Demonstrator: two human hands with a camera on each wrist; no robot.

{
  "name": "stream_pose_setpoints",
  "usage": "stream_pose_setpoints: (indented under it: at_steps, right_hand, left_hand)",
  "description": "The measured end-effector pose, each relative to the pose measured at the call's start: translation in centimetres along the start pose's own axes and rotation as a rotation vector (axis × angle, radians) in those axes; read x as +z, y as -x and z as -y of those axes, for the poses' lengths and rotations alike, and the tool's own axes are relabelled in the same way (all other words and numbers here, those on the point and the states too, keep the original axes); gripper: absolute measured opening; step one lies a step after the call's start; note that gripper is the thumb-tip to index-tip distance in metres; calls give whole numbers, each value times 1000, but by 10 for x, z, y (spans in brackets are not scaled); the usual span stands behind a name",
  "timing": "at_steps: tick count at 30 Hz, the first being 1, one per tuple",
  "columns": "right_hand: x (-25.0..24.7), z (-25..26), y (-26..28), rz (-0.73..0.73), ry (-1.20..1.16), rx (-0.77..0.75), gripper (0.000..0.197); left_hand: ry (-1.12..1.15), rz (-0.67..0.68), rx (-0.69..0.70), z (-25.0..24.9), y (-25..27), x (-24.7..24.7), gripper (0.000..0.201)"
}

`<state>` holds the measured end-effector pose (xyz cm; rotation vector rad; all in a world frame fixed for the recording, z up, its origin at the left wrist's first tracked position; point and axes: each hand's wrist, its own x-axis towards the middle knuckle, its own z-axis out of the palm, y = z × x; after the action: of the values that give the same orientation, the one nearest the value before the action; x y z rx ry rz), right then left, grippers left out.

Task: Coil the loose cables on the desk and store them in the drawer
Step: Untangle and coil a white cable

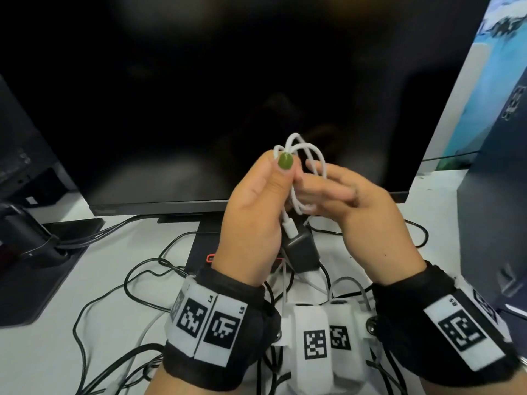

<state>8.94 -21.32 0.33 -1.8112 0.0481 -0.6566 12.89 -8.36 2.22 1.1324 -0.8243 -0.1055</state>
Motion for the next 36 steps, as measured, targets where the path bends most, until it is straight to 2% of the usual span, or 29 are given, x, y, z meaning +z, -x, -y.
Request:
stream_pose_setpoints:
  at_steps: [5, 7, 9, 12, 14, 16, 20, 22, 24, 27, 31, 36]
  right_hand:
    - [4, 2, 5, 170, 290, -47, 55]
    - [3, 6, 5, 194, 370, -60, 57]
    - [0, 10, 5, 203, 441, -81, 51]
    - [-4, 16, 7, 195, 453, -76, 34]
    - [-6, 16, 8, 202, 452, -35, 19]
    - [-7, 12, 9, 269, 462, 55, 10]
    - [-9, 1, 7, 402, 483, 169, 13]
    - [-11, 1, 6, 423, 398, 183, 24]
    - [-12, 1, 5, 407, 346, 148, 38]
    - [-17, 6, 0, 305, 251, 31, 54]
    - [-21, 17, 2, 221, 167, -151, 38]
    - [-20, 19, 4, 134, 187, -276, 26]
  left_hand:
    - [-100, -6, 51, 1, -1, -2, 25]
    - [-208, -7, 59, 3, -1, -2, 25]
    - [-281, -12, 52, 5, 0, -1, 25]
    - [-341, 5, 59, 7, 1, 3, 41]
    - [-365, 13, 86, 8, 1, 3, 44]
    - [-415, -19, 118, 8, -1, -1, 40]
    - [-550, -78, 116, 6, -3, -11, 45]
    - [-622, -75, 79, 4, -3, -13, 47]
    - [-664, -57, 23, 6, -4, -15, 38]
    - [-725, -44, -54, 14, -5, -18, 27]
    - [-671, 49, -141, 20, -3, -14, 14]
    - [-680, 104, -98, 16, -2, -10, 21]
